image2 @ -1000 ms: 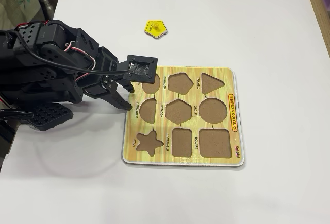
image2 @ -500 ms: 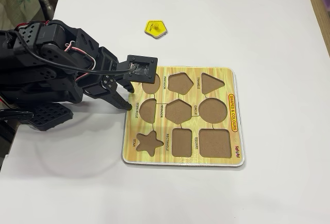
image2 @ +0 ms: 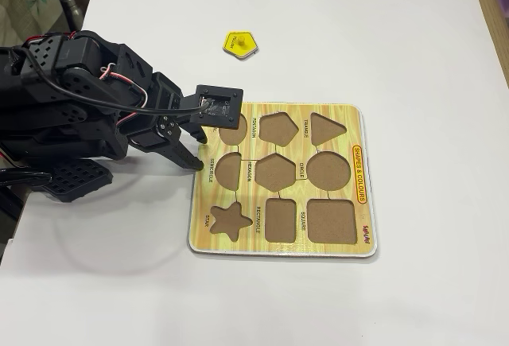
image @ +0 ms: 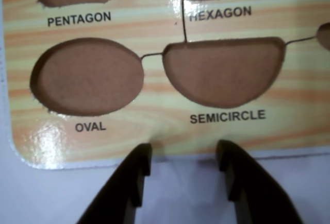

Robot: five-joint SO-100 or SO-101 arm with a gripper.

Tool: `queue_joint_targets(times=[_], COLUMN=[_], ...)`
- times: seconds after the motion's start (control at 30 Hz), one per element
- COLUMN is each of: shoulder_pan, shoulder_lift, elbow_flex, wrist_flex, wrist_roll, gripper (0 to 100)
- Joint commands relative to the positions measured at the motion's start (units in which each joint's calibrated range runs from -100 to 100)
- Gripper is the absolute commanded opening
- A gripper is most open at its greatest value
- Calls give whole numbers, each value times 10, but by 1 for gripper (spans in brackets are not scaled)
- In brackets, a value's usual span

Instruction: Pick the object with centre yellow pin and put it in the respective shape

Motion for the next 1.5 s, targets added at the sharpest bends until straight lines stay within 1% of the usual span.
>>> queue_joint_targets(times=[0.0, 1.47], shoulder_pan=[3, 3], shoulder_lift=[6, 6], elbow_flex=[4, 4], wrist_flex=[11, 11], wrist_roll=[2, 2], gripper=[16, 16])
